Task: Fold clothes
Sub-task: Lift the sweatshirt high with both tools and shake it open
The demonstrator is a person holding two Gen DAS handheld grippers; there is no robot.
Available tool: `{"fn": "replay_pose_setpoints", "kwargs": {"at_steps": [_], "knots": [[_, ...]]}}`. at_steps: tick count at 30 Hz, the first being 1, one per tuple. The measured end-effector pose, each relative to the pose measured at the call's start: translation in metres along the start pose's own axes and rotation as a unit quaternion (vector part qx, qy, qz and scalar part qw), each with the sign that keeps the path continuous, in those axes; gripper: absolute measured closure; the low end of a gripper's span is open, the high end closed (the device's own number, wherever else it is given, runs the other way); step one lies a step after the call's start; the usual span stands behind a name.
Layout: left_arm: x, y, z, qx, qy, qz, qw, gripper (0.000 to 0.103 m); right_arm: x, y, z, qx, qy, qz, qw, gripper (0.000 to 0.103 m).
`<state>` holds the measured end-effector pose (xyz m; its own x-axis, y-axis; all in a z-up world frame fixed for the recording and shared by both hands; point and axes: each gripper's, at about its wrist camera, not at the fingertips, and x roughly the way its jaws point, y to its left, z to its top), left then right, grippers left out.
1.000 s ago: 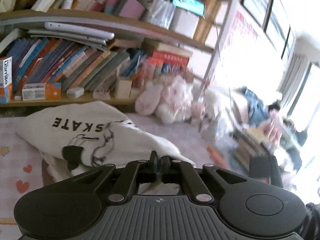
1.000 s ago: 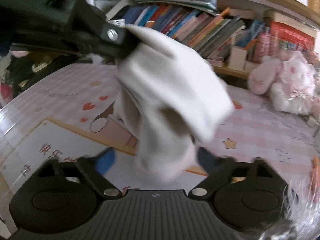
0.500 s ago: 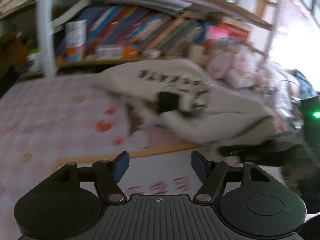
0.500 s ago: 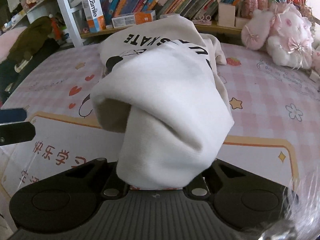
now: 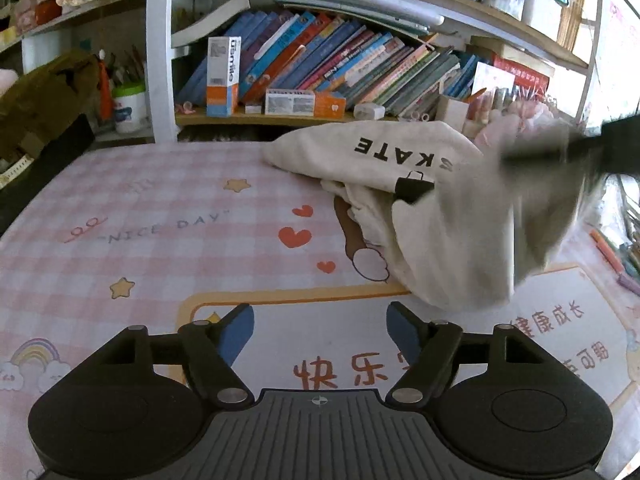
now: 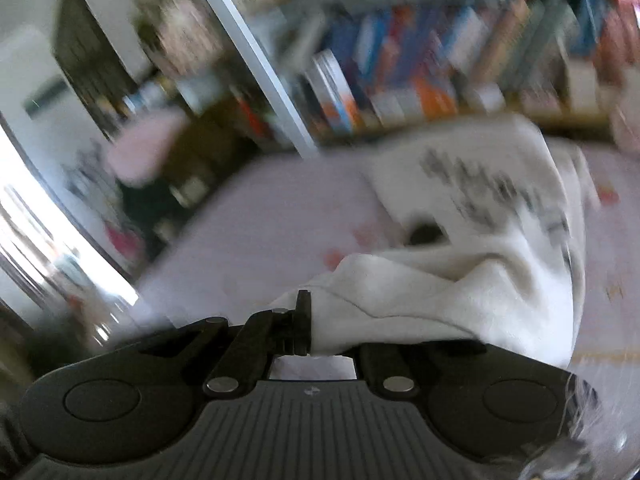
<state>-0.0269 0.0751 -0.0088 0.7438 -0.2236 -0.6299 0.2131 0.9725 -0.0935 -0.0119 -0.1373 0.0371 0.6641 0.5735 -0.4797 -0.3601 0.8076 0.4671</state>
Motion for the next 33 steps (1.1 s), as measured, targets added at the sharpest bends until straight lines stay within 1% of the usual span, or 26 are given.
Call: {"fn": "replay_pose_setpoints", "kwargs": {"at_steps": [3,7,9,13,16,19,22,24,27,28,29,31,33], "knots": [[-0.001,-0.001,-0.001,0.009,-0.014,-0.004,0.9999,0.026,-0.023,0.007,0.028,0.018,-0.050,0.011,0.999,0.100],[0.002,-0.011,0.002,0.034,-0.033,-0.014,0.9988,0.025,-0.051,0.000,0.062,0.062,-0.094,0.015,0.994,0.100],[0.007,-0.019,0.005,0.050,-0.041,-0.026,0.9975,0.024,-0.059,-0.003,0.072,0.076,-0.107,0.015,0.991,0.100],[0.019,-0.037,0.010,0.078,-0.055,-0.046,0.9944,0.023,-0.068,-0.001,0.087,0.083,-0.121,0.018,0.989,0.100],[0.029,-0.047,0.019,0.097,-0.076,-0.046,0.9913,0.023,-0.078,0.013,0.095,0.067,-0.130,0.028,0.989,0.100],[0.040,-0.056,0.034,0.106,-0.102,-0.044,0.9882,0.023,-0.088,0.028,0.103,0.049,-0.144,0.040,0.988,0.100],[0.050,-0.062,0.049,0.103,-0.121,-0.033,0.9867,0.023,-0.100,0.043,0.110,0.027,-0.159,0.048,0.986,0.100],[0.052,-0.055,0.051,0.082,-0.120,-0.043,0.9884,0.023,-0.109,0.052,0.113,0.015,-0.169,0.052,0.984,0.100],[0.056,-0.045,0.054,0.051,-0.118,-0.058,0.9901,0.025,-0.128,0.055,0.116,0.016,-0.196,0.056,0.979,0.100],[0.057,-0.041,0.055,0.040,-0.117,-0.062,0.9903,0.035,-0.134,0.054,0.116,0.018,-0.206,0.055,0.977,0.100],[0.058,-0.038,0.056,0.030,-0.116,-0.067,0.9905,0.071,-0.140,0.053,0.116,0.019,-0.215,0.051,0.975,0.100],[0.060,-0.031,0.058,0.009,-0.115,-0.077,0.9904,0.096,-0.149,0.050,0.114,0.020,-0.226,0.040,0.973,0.100],[0.048,-0.015,0.059,-0.018,-0.127,-0.074,0.9889,0.099,-0.153,0.047,0.111,0.024,-0.230,0.036,0.972,0.100]]}}
